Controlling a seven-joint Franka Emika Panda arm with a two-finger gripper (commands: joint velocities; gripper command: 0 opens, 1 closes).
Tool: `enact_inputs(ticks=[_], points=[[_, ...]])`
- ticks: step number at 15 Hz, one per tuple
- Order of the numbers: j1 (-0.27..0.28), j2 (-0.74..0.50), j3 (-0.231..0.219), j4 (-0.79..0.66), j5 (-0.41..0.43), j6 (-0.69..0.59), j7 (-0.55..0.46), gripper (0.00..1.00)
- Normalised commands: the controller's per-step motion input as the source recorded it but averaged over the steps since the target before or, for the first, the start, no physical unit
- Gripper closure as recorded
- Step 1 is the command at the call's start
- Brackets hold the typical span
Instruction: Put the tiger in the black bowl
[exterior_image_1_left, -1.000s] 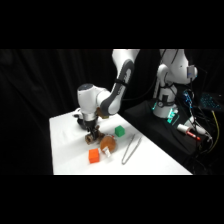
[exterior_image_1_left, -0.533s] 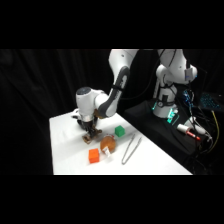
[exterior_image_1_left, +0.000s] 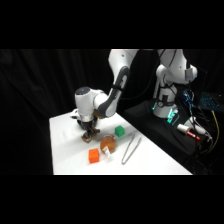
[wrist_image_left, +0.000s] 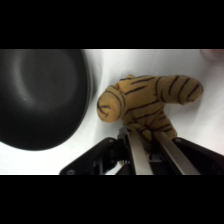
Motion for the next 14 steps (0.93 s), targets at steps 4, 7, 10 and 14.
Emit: enact_inputs(ticks=[4,7,10,14], points=[[-0.021,-0.23,0.056,0.06,0.013,-0.40,0.01,0.97],[-0.070,-0.36,0.114,0.05,0.094,-0.49,-0.05,0.97],[-0.071,-0.36,0.089,0.08,0.085,-0.46,-0.04,0.97],[-0.105,-0.21,0.029,0.09,0.058,-0.27,0.00,0.97]])
